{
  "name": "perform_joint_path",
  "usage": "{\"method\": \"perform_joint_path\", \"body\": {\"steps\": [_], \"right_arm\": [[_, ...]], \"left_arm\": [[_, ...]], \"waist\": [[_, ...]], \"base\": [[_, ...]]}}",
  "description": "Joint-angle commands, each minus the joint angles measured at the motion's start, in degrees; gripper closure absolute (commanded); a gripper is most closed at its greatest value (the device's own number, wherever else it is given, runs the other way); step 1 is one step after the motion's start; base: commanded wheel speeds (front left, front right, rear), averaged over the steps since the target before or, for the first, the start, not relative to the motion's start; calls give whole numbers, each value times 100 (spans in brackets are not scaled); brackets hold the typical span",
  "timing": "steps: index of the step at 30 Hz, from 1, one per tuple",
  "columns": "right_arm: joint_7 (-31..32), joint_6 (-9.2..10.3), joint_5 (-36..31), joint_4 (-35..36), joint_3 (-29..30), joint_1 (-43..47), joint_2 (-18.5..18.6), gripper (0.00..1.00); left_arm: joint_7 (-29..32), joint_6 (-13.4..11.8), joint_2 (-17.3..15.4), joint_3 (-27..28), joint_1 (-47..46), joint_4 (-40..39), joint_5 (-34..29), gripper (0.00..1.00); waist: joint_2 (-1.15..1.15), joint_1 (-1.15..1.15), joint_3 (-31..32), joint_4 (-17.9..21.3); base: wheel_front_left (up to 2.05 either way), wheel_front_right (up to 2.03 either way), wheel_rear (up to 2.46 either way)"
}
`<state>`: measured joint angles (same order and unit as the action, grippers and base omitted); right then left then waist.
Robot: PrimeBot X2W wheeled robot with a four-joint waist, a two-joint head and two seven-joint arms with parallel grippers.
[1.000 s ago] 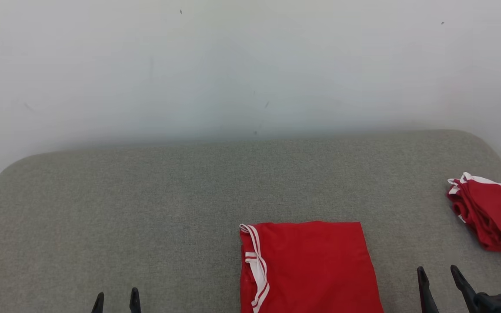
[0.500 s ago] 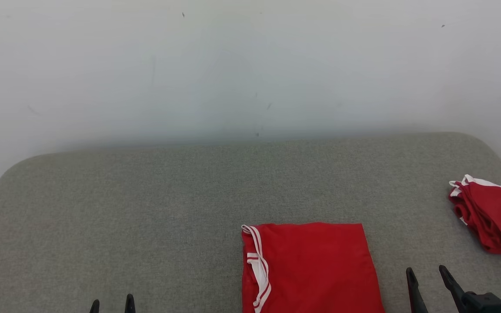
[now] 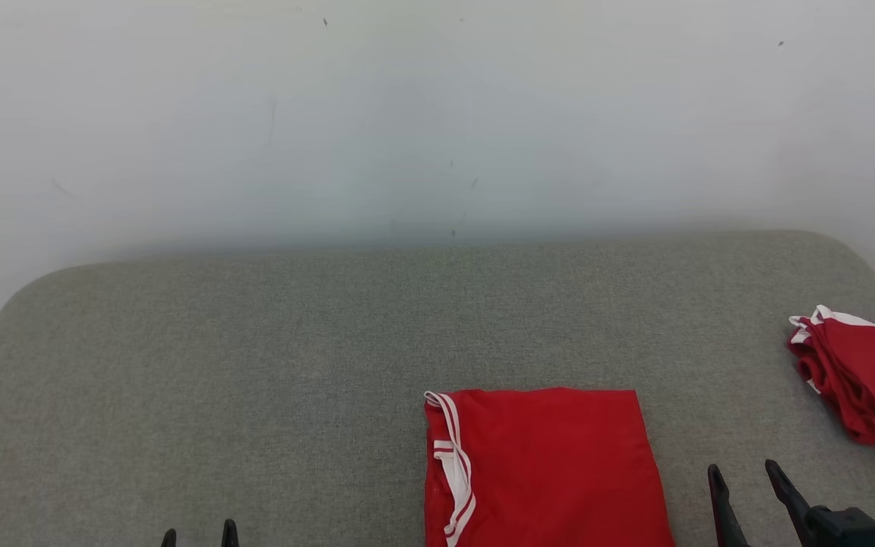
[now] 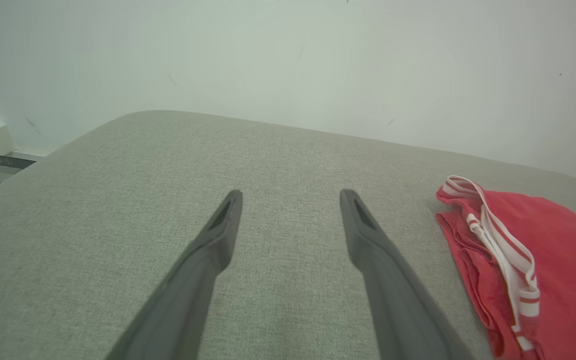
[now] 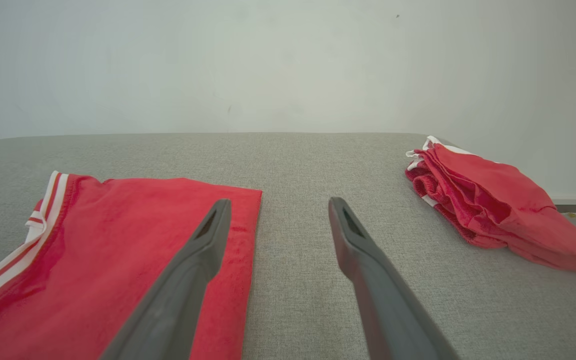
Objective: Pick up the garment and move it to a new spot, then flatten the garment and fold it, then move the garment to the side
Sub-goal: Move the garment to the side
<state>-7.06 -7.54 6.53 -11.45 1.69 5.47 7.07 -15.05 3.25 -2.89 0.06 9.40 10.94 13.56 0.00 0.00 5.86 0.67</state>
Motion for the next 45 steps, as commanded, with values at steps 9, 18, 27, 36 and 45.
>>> {"method": "perform_joint_path", "body": {"steps": [9, 18, 27, 36, 45], "right_arm": [[150, 12, 29, -111, -115, -296, -67, 0], [1998, 13, 68, -935, 185, -1180, -100, 0], [3389, 13, 67, -1640, 545, -1669, -239, 0], [3840, 13, -38, -2183, 649, -1825, -291, 0], [4023, 15, 10, -2283, 313, -2113, 63, 100]], "left_arm": [[-16, 49, 1, -17, -2, 5, -125, 0], [-16, 92, 1, -187, -52, 30, -134, 0], [-16, 100, 1, -371, -173, 22, -161, 0], [-16, 86, -1, -466, -405, -3, -131, 0], [-16, 48, 0, -505, -523, -30, -77, 0]], "waist": [[0, 0, -43, -29], [0, 0, -277, -334], [0, 0, -589, -806], [0, 0, -866, -960], [0, 0, -979, -925]], "base": [[0, 0, 0], [0, 0, 0], [0, 0, 0], [0, 0, 0], [0, 0, 0]]}}
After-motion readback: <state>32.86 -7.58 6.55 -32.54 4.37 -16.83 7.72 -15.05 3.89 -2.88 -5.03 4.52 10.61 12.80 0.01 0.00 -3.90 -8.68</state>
